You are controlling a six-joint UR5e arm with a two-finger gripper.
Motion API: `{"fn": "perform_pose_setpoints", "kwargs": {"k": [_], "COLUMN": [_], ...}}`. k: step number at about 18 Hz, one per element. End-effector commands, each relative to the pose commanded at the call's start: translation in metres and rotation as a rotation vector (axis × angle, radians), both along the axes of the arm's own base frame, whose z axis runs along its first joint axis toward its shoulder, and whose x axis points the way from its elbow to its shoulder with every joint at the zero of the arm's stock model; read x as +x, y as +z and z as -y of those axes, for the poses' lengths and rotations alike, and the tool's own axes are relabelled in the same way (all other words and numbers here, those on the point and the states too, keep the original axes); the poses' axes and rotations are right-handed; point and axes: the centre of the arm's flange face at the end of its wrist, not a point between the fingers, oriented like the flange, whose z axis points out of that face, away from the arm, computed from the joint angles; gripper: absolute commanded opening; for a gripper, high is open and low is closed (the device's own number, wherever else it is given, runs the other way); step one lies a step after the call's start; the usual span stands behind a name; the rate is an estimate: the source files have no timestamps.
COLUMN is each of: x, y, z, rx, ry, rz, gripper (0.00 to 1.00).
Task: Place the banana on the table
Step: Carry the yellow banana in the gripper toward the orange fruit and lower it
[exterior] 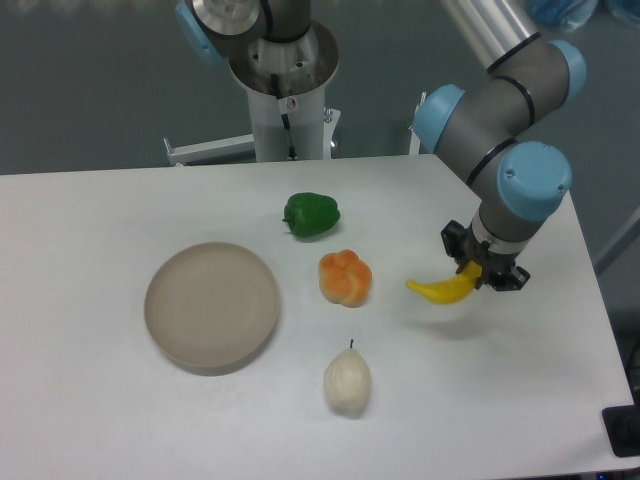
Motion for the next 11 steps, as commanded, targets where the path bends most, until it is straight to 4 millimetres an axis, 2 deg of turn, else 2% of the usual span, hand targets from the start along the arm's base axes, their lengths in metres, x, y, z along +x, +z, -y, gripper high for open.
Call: {"fn": "perform_pose_setpoints", "kwargs": {"k": [3,7,10,11], "x": [0.013,0.032,0.044,0.053], "y": [-0.016,-0.032,-0.044,-0.047], "z": [0.012,0.015,0.021,0.021], "rx": [0.025,0.023,-0.005,-0.015], "ry": [0.059,0.303,0.326,0.332], "rz": [-0.038,-0.064,-0.051,-0.046], "gripper": [0.06,0.07,0.12,0.13]}}
